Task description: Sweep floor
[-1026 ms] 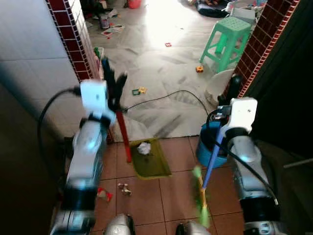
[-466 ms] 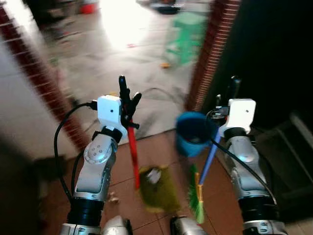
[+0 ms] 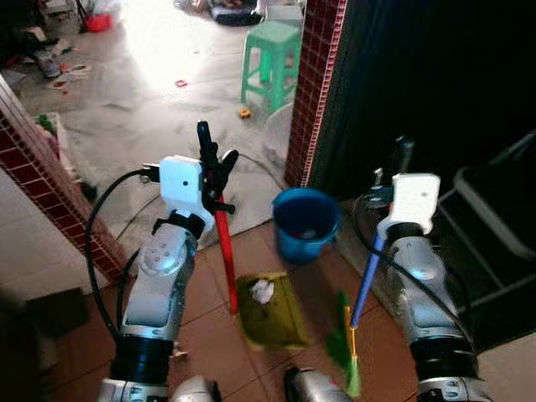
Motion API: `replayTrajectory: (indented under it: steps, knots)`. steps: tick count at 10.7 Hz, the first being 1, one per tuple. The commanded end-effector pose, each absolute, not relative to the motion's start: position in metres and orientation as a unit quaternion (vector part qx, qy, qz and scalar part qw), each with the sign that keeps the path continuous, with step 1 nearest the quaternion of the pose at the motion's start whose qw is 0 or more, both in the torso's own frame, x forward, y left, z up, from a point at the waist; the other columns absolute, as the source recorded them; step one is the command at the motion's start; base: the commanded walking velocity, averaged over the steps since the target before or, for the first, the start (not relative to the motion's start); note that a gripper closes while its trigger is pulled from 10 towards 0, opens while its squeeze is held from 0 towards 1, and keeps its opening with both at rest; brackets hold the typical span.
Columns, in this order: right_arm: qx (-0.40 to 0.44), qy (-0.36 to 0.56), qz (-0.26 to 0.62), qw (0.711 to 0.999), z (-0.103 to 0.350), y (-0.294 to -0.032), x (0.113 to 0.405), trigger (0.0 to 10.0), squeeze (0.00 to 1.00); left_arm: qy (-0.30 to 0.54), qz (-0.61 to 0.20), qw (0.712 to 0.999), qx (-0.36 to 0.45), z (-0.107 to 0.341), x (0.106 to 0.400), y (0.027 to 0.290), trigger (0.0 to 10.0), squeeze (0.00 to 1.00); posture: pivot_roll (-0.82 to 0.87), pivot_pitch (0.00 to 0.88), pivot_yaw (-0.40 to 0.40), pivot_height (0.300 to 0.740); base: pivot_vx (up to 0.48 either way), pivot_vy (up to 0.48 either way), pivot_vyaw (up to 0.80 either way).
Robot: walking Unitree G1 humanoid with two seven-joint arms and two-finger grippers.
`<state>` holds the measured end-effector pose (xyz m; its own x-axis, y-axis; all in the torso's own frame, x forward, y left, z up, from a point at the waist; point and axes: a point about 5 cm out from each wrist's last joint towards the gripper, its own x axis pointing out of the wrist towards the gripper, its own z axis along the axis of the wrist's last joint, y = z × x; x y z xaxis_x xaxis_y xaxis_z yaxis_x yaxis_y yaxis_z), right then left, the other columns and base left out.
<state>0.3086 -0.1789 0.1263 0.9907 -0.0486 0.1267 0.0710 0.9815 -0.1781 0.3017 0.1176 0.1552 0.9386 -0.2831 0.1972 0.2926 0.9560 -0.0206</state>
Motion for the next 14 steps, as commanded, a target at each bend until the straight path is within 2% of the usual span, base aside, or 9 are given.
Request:
replayTrajectory:
  steps: [1,7,10,12,14]
  knots:
    - [-0.1,-0.079,-0.028,0.992,0.134,-0.18,0.311,10.0,0.0,-0.13,-0.145,0.981,-0.025,0.172,0.304,0.118,10.0,0.0,-0.06,0.0,0.035,0.74,0.0,-0.36,0.0]
    - [-0.092,-0.086,-0.001,0.992,0.138,-0.172,0.317,10.0,0.0,-0.135,-0.132,0.982,-0.031,0.177,0.31,0.118,10.0,0.0,-0.07,0.0,0.038,0.74,0.0,-0.361,0.0]
    - [-0.091,-0.09,0.013,0.992,0.14,-0.173,0.317,10.0,0.0,-0.141,-0.059,0.988,-0.01,0.177,0.314,0.133,10.0,0.0,-0.07,0.0,0.035,0.74,0.0,0.0,0.0]
    - [-0.09,-0.092,0.016,0.992,0.141,-0.174,0.318,10.0,0.0,-0.147,-0.032,0.989,-0.002,0.179,0.316,0.139,10.0,0.0,-0.07,0.0,0.035,0.74,0.0,0.0,0.43]
    - [-0.089,-0.093,0.022,0.991,0.141,-0.173,0.318,10.0,0.0,-0.146,-0.018,0.988,-0.041,0.182,0.314,0.146,10.0,0.0,-0.07,0.0,0.032,0.74,0.0,0.0,0.21]
